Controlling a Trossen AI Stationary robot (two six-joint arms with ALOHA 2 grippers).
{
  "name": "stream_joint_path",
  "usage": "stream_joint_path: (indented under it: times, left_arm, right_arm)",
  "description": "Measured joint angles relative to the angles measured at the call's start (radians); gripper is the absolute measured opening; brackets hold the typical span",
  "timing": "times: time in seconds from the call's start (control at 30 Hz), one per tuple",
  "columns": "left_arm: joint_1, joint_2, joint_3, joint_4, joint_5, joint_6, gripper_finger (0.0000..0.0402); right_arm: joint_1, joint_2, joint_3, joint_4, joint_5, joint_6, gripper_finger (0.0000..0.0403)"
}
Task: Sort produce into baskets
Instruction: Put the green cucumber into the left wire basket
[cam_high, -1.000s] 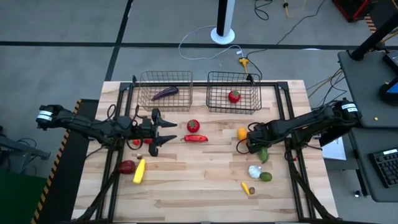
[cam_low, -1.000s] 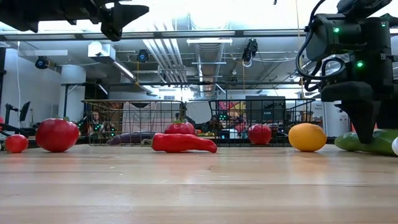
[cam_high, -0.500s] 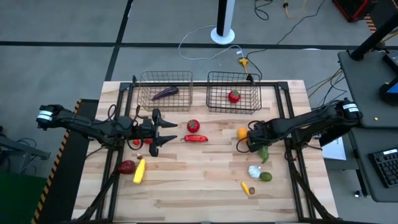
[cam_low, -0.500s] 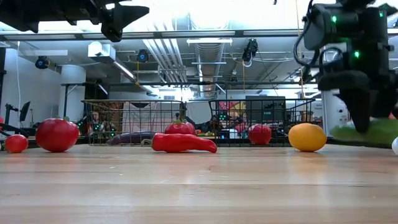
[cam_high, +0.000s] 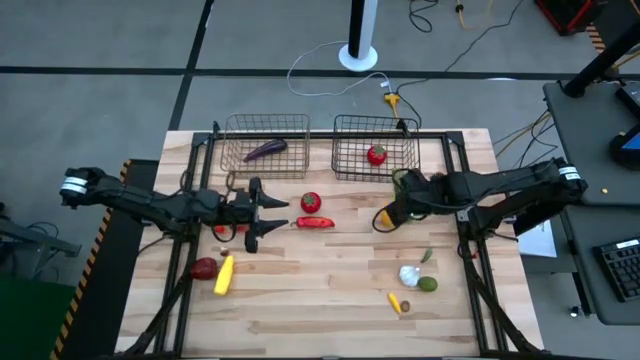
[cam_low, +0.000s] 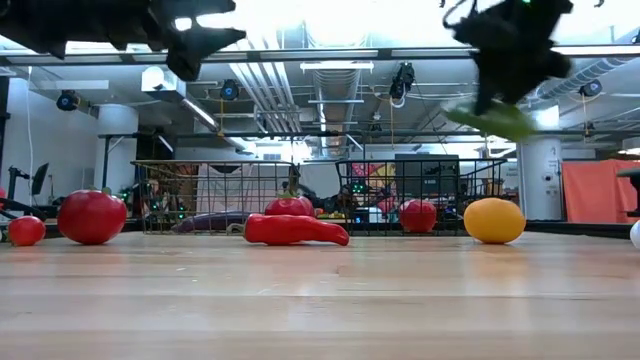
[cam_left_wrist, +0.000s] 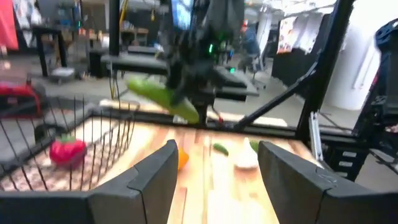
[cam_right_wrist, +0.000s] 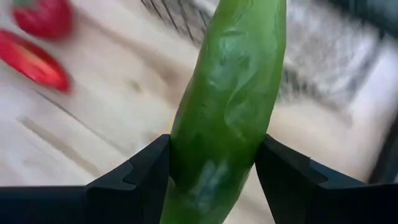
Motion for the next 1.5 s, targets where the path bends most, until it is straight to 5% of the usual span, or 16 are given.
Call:
stream_joint_path:
  times: [0.37, 0.73, 1.27, 1.5]
  left_arm:
    - [0.03, 0.227, 0.0, 0.13, 0.002, -0.093, 0.0189]
    - [0.059, 0.41, 0.0, 0.435, 0.107, -0.073, 0.0187]
    - [0.077, 0.432, 0.0, 0.597, 0.109, -0.05, 0.019]
    - [0.117, 0.435, 0.023, 0.589, 0.108, -0.052, 0.0238]
  right_arm:
    - [0.004, 0.008, -0.193, 0.722, 0.079, -0.471, 0.0206]
    - [0.022, 0.067, -0.449, 1.437, -0.025, -0.722, 0.0205]
    - [0.055, 0.244, -0.439, 1.717, -0.033, -0.924, 0.0205]
    - [0.055, 0.285, -0.439, 1.765, -0.033, -0.939, 0.0205]
